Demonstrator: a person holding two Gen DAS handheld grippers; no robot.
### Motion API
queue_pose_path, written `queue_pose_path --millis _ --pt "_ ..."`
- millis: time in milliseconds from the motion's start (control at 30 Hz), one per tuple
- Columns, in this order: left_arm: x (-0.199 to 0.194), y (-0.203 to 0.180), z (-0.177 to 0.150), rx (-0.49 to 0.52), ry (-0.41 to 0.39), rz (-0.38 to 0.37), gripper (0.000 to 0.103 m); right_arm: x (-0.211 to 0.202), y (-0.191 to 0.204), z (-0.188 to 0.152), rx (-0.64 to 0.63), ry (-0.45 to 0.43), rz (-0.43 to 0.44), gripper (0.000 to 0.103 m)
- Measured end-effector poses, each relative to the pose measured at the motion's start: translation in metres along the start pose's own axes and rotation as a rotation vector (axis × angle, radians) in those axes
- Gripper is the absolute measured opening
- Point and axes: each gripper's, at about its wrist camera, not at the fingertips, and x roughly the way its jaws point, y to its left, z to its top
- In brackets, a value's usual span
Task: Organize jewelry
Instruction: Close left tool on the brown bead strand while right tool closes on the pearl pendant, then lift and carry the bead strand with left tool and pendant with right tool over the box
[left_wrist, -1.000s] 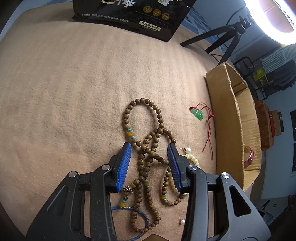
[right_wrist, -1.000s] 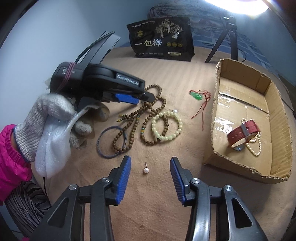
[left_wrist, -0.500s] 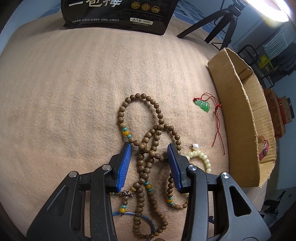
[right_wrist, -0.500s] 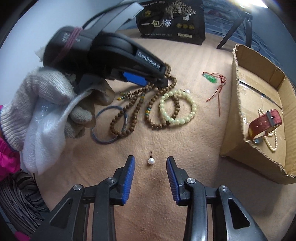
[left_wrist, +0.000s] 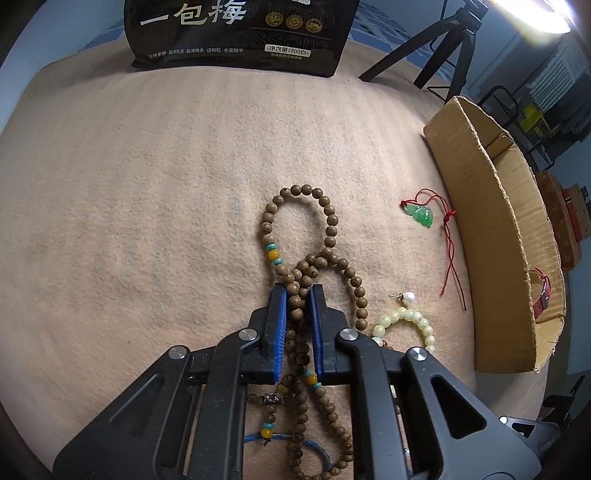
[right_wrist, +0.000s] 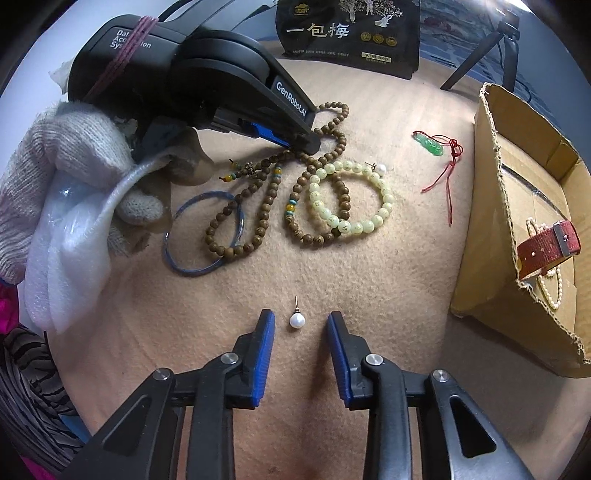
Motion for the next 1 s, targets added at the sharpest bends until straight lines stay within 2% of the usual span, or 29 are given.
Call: queue_pose_path --millis 167,267,333,600,1000 --pt "-0.001 0.000 -0.001 -0.001 -0.001 -0.003 0.010 0.002 0.000 0.000 -0.015 0.001 -0.012 0.023" --pt "-0.004 0.002 -0.003 -0.001 -0.003 -0.005 0.010 0.001 0.001 0.000 -0.019 -0.001 -0.012 0.015" --pt "-0.005 0.002 -0.002 -0.001 -0.003 -0.005 0.010 0.003 0.000 0.001 -0.023 0.001 -0.012 0.006" --pt "-0.021 0.012 0.001 -0.025 -0.041 -0.010 0.010 -0.002 0.003 0.000 -0.022 -0.010 -0.010 0.006" --pt "-0.069 0.021 0.011 -0.052 -0.153 -0.043 0.010 -0.027 0.003 0.001 -0.013 -0.067 0.000 0.006"
